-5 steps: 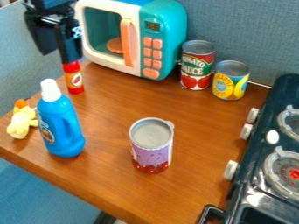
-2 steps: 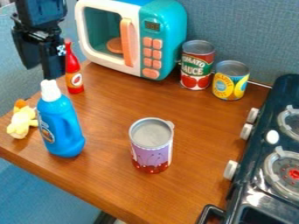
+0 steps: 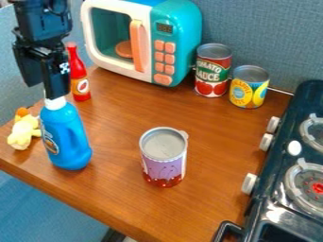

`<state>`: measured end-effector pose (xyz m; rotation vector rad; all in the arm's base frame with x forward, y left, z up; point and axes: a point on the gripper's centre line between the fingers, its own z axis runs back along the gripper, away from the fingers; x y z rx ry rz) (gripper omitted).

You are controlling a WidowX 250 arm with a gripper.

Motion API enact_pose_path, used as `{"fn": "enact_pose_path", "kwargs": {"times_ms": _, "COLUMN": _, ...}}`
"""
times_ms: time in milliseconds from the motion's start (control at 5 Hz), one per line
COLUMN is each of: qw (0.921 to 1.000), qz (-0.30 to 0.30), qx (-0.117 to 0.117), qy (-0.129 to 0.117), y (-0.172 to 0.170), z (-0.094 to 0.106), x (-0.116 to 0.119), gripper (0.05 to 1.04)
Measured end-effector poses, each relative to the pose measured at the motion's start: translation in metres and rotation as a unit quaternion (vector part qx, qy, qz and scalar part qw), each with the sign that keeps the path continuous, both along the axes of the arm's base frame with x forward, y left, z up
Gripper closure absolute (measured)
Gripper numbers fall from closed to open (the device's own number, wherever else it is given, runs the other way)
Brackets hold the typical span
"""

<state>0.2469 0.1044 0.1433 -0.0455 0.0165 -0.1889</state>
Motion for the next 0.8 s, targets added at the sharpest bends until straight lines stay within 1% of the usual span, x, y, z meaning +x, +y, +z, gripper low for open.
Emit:
{"fn": "enact_pose_path", "kwargs": {"times_ms": 200, "qw": 0.9996, "qz": 0.003, "qx": 0.028, "qy": 0.005, "y": -0.0021, "z": -0.0024, "x": 0.0027, "gripper": 0.083}}
{"fn": "enact_pose_path", "kwargs": {"times_ms": 400, "qw": 0.9991, "qz": 0.004, "qx": 0.041, "qy": 0.009, "y": -0.0027, "z": -0.0053, "x": 0.0033, "gripper": 0.083}}
{"fn": "enact_pose_path", "kwargs": {"times_ms": 600, "qw": 0.9987, "qz": 0.005, "qx": 0.049, "qy": 0.013, "y": -0.0049, "z": -0.0081, "x": 0.0060, "gripper": 0.083}}
{"fn": "enact_pose_path", "kwargs": {"times_ms": 800, "qw": 0.9986, "qz": 0.014, "qx": 0.050, "qy": 0.012, "y": -0.0046, "z": -0.0104, "x": 0.0063, "gripper": 0.140}}
